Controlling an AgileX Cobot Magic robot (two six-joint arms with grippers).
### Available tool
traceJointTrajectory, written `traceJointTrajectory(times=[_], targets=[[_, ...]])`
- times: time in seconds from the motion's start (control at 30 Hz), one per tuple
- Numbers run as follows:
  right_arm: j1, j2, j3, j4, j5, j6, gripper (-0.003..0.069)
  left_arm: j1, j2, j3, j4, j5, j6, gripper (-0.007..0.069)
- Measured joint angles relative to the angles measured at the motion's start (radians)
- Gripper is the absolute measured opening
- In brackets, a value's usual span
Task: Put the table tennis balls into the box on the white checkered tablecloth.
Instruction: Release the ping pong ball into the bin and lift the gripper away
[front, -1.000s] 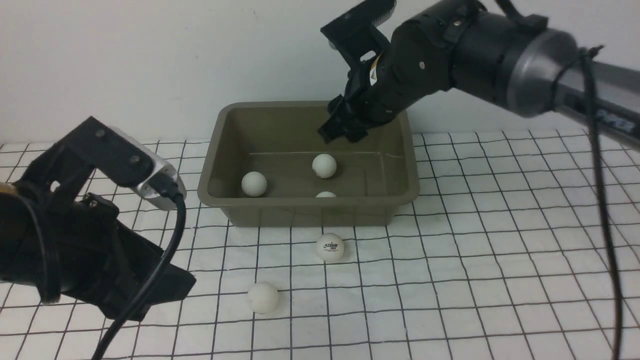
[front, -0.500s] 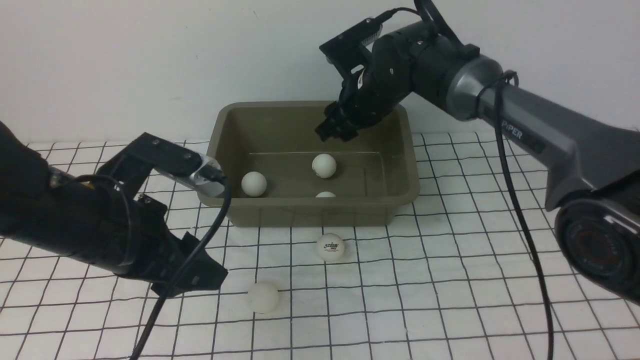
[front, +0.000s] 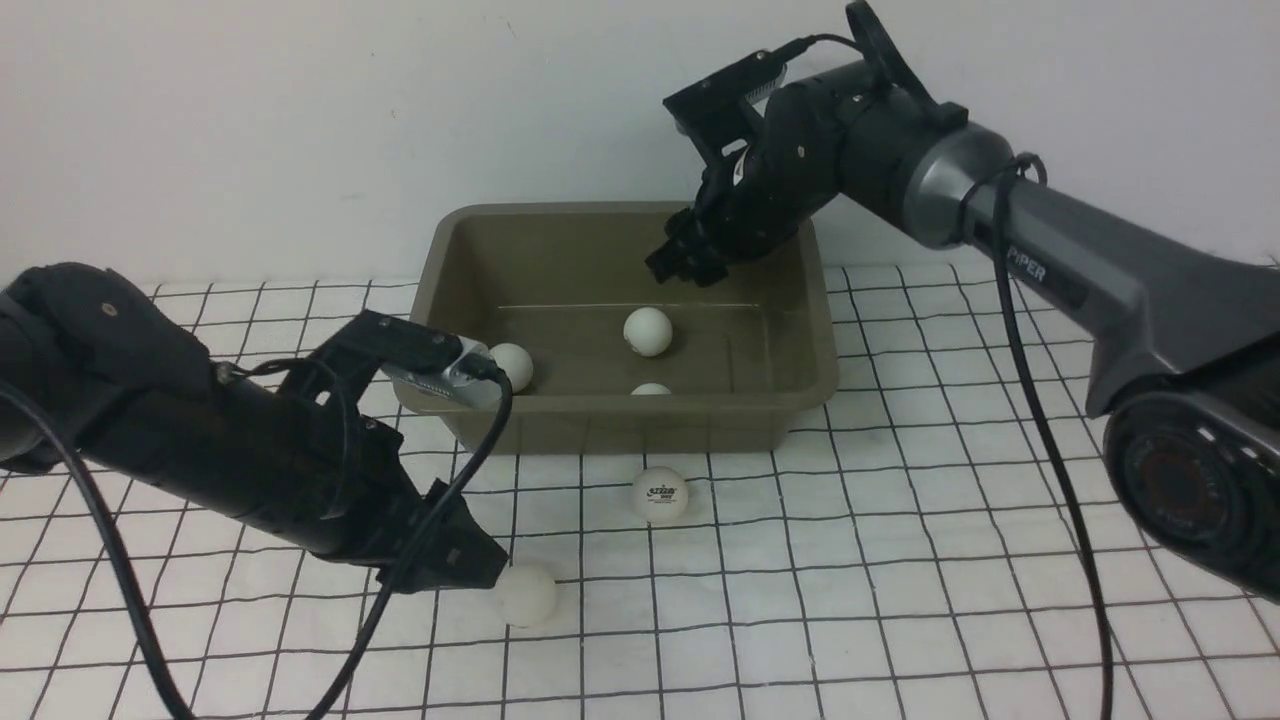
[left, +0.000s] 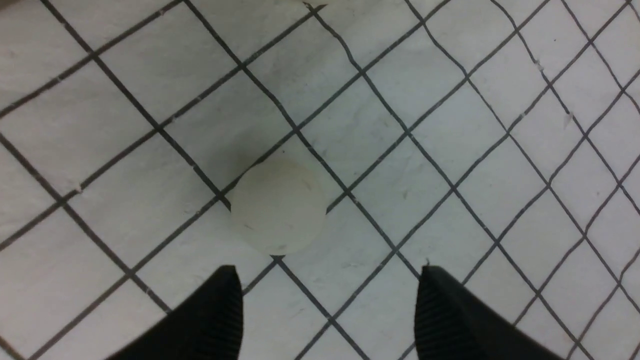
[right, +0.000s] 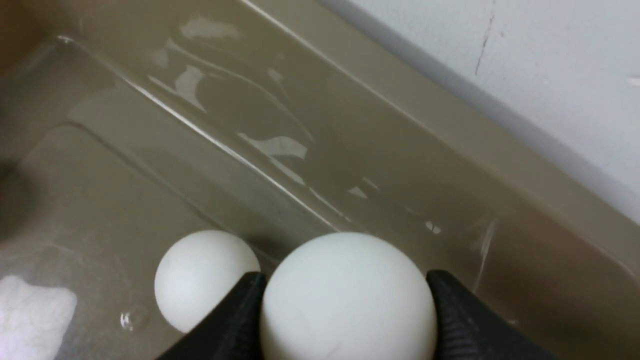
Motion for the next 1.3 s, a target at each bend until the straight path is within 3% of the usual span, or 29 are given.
traceJointTrajectory(times=[0.3, 0.67, 1.3], targets=[[-0.004, 0.013, 0.000, 0.000, -0.024, 0.011, 0.0358, -0.011, 0.090, -0.001, -0.043, -0.027, 0.069, 0.0419], [-0.007, 0.013, 0.000, 0.027, 0.017, 0.011, 0.0358, -0.156, 0.118, -0.001, -0.038, -0.160, 0.091, 0.0419], [-0.007, 0.013, -0.001, 0.053, 0.071, 0.003, 0.0377, -0.161, 0.121, -0.001, 0.043, -0.232, 0.090, 0.0424]])
